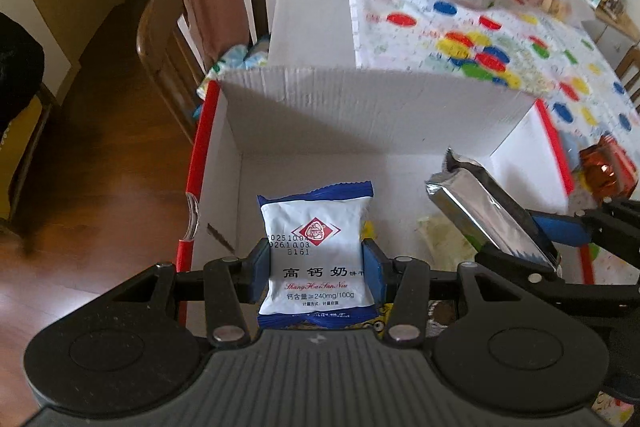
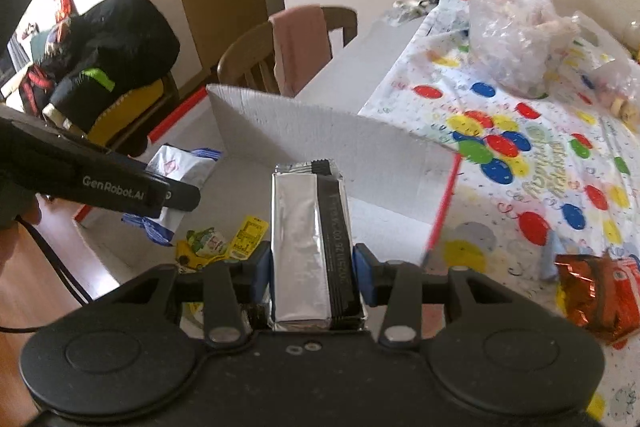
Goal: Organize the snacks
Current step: 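Carry the white packet and silver bar over the red box with both grippers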
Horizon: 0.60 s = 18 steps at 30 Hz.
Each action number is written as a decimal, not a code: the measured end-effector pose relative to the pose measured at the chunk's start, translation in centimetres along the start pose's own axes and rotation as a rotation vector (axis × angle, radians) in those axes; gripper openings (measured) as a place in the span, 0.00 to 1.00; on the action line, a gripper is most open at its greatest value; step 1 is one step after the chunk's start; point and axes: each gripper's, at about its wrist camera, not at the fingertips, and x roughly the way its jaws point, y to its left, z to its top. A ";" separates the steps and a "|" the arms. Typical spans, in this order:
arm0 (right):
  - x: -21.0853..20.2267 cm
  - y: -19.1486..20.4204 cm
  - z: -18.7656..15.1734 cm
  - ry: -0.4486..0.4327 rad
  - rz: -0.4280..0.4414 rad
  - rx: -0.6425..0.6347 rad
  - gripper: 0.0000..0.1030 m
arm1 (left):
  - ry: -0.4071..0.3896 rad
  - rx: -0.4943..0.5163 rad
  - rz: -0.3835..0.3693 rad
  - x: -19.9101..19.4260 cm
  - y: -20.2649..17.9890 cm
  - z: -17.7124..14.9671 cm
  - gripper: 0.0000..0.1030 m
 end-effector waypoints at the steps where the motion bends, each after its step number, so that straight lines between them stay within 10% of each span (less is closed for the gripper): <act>1: 0.6 0.1 0.1 0.011 -0.003 0.000 0.41 | 0.015 0.007 0.004 0.5 0.1 0.0 0.46; 18: 5.5 2.8 0.3 0.167 -0.038 -0.085 0.41 | 0.134 0.049 0.008 4.3 -0.3 -0.8 0.46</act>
